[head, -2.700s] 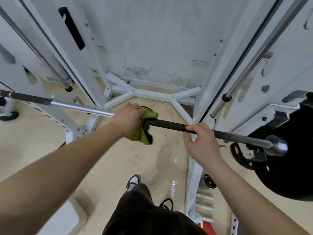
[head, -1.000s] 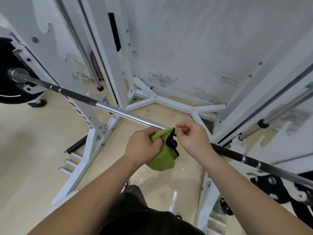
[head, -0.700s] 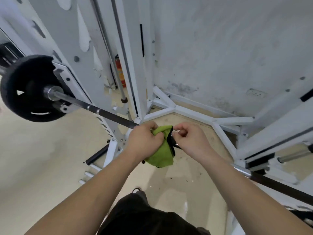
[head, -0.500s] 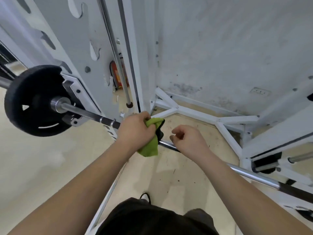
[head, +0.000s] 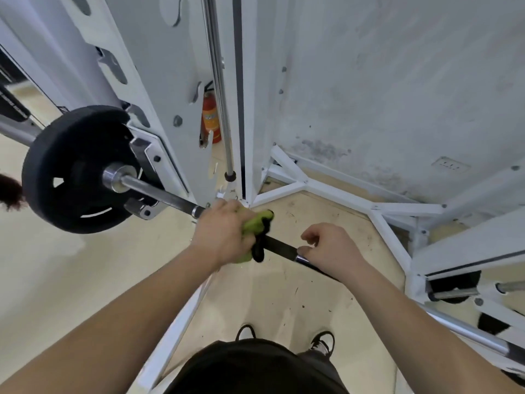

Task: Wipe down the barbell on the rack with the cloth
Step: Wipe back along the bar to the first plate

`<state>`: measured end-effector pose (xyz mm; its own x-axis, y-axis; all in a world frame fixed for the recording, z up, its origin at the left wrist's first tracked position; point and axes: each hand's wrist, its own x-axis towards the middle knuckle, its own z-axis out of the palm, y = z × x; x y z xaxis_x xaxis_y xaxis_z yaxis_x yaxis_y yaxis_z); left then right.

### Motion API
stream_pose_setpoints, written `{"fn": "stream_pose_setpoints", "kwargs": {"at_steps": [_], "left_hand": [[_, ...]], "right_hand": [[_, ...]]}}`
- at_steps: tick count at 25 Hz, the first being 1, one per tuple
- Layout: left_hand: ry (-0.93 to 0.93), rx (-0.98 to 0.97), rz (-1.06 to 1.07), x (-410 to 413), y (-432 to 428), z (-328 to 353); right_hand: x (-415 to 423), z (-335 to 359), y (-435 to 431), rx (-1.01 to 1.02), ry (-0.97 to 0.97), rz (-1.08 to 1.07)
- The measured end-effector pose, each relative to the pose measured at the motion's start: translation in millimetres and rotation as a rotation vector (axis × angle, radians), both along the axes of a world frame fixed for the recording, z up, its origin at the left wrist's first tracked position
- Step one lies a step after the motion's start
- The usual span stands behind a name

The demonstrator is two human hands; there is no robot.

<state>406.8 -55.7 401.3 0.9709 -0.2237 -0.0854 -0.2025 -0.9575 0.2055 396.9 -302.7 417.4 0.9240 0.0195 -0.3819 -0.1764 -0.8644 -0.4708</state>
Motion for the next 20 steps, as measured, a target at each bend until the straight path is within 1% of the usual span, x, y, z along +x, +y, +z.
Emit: {"fn": "stream_pose_setpoints", "kwargs": {"at_steps": [2,3,4,5,6,7,8,10,11,12,13,14,15,16,17,18,19,20], "left_hand": [[0.0,-0.028,0.239,3.7,-12.9,3.8],[-0.005,-0.022,0.247,-0.1,-34.1,5.9],[-0.028,-0.021,0.16,-8.6,-58.4,5.5],[-0.043,-0.033,0.028,-20.5,-81.1,0.8],[-0.081,-0.09,-0.089,-31.8,-93.4,-8.0],[-0.111,-0.144,-0.147,-36.3,-92.6,-14.7],[-0.12,-0.182,-0.149,-33.1,-82.1,-16.1],[-0.111,-0.103,-0.071,-20.2,-52.6,-14.8],[-0.104,-0.061,0.027,-13.8,-39.6,-12.6],[-0.092,-0.067,0.158,-9.6,-29.1,-10.3],[-0.065,-0.124,0.292,-7.6,-27.5,-8.1],[-0.054,-0.222,0.389,-8.9,-33.1,-5.8],[-0.036,-0.336,0.401,-12.0,-42.9,-2.5],[0.022,-0.475,0.349,-17.2,-54.3,-0.4],[0.128,-0.634,0.268,-23.2,-61.3,3.9],[0.226,-0.752,0.196,-27.2,-59.3,7.3],[0.247,-0.788,0.162,-27.1,-48.4,9.3],[0.175,-0.728,0.151,-22.7,-31.2,9.4]], "right_hand": [[-0.3,-1.1,3.4,0.021,0.043,-0.018],[-1.7,-2.0,5.6,0.031,0.058,-0.028],[-2.9,-1.7,5.9,0.02,0.072,-0.028],[-3.7,-2.3,4.7,0.026,0.073,-0.021],[-4.3,-2.6,2.9,0.034,0.082,-0.012],[-4.1,-1.5,1.3,0.049,0.08,-0.004],[-4.3,1.2,0.0,0.043,0.075,-0.012],[-6.1,4.4,0.8,0.056,0.044,-0.049],[-7.8,3.9,3.1,0.075,0.018,-0.071],[-9.5,4.3,8.1,0.092,-0.029,-0.07],[-12.2,4.8,15.3,0.137,-0.084,-0.049],[-15.5,7.1,24.0,0.189,-0.118,-0.003],[-18.3,9.0,32.9,0.237,-0.147,0.054],[-21.0,8.6,39.8,0.235,-0.159,0.117],[-23.7,5.7,45.8,0.196,-0.183,0.166],[-25.2,0.9,49.4,0.121,-0.22,0.186],[-26.2,-2.4,52.4,0.057,-0.278,0.182],[-26.7,-3.6,54.1,0.004,-0.31,0.153]]}}
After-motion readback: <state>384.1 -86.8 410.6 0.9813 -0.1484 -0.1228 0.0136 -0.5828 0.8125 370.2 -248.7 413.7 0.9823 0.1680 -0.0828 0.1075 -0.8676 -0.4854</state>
